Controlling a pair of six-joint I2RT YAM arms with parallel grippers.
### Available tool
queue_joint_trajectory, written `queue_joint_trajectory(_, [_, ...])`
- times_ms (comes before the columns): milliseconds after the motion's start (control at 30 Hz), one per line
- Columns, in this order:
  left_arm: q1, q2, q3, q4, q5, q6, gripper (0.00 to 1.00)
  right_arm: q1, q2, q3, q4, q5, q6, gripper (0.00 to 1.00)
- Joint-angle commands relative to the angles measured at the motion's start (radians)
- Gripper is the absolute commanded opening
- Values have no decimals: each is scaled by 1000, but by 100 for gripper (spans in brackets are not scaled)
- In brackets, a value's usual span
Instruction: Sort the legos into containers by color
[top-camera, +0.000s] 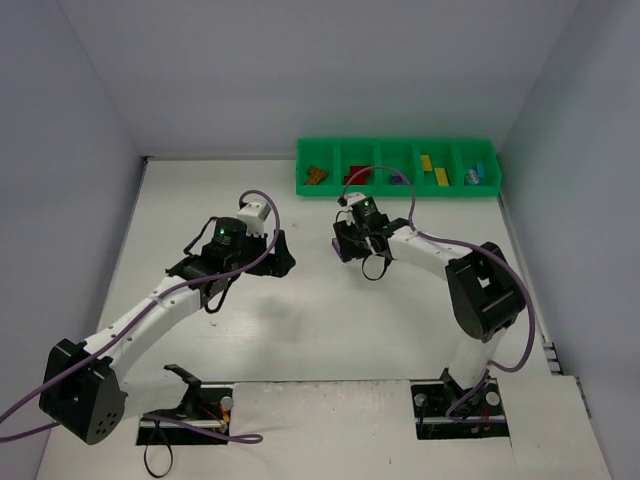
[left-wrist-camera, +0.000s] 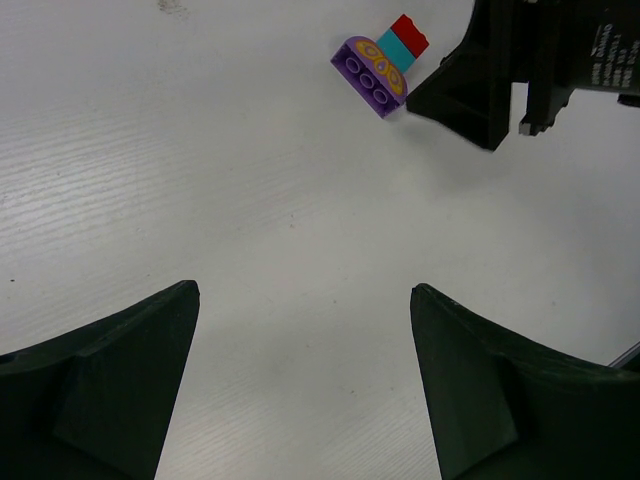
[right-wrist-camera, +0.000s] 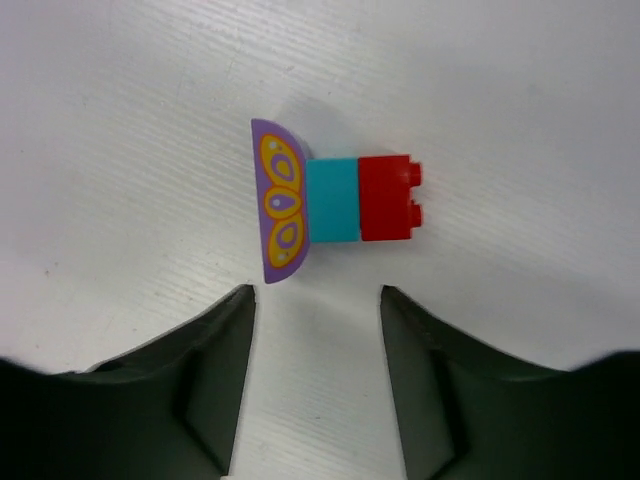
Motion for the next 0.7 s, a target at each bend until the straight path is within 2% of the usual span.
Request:
queue_joint_trajectory(0, [0, -5, 44, 36, -4, 3, 80, -55, -93, 65, 15, -16, -43, 37])
queue_joint_trajectory(100, [0, 0, 53, 19, 2, 23, 80, -98, -85, 88, 15, -9, -47, 18])
queue_joint_trajectory(133, [0, 1, 55, 14, 7, 29, 80, -107, -77, 94, 15, -10, -44, 17])
queue_joint_trajectory(467, [-5, 20, 83, -53, 42, 145, 80, -127, 71, 171, -15, 5, -34, 18])
queue_joint_trajectory(667, [-6, 1, 67, -55, 81, 205, 80, -75, 108, 159, 0, -18, -44, 18])
